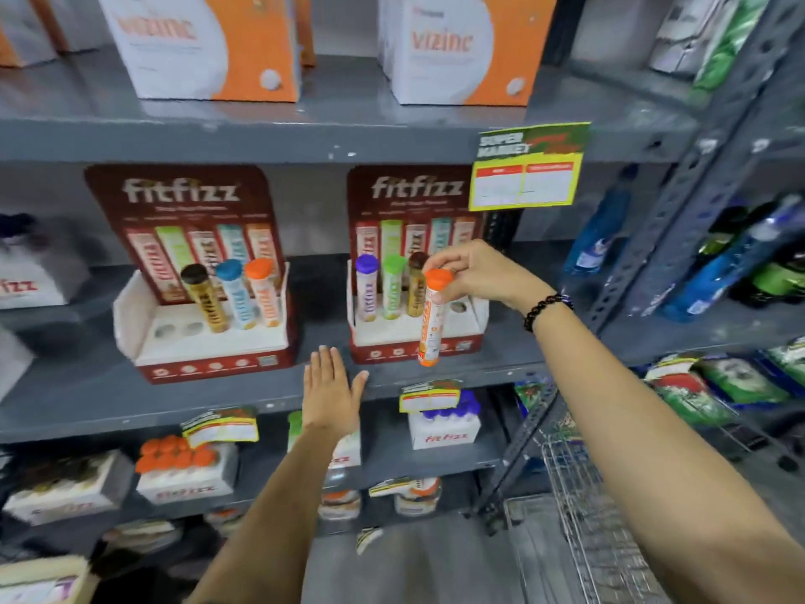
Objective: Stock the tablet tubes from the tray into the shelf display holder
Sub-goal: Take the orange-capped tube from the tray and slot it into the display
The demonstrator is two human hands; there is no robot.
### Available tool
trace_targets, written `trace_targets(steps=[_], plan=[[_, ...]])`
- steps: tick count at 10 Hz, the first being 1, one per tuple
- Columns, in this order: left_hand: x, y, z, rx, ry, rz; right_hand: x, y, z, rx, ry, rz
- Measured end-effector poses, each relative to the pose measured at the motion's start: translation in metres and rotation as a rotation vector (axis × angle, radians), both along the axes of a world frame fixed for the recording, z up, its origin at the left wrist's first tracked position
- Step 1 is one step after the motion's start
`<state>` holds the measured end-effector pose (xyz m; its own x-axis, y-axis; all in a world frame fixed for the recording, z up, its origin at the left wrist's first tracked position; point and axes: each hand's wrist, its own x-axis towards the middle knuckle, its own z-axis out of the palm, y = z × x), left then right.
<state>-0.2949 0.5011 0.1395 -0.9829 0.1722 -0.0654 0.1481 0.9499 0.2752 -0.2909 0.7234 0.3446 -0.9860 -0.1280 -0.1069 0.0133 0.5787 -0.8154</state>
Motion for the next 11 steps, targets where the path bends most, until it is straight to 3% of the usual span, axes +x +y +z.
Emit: trace_targets(steps=[3, 8, 11], plan=[[-0.008, 0.012, -0.008, -0.107, -0.062, 0.143, -0.009, 0.054, -0.001, 0.034, 0.103, -0.094], [-0.009, 0.011, -0.01, -0.144, -0.066, 0.14, -0.024, 0.052, 0.01, 0.532, 0.193, -0.176], [-0.01, 0.011, -0.011, -0.131, -0.068, 0.134, -0.029, 0.038, -0.001, 0.611, 0.306, -0.201]])
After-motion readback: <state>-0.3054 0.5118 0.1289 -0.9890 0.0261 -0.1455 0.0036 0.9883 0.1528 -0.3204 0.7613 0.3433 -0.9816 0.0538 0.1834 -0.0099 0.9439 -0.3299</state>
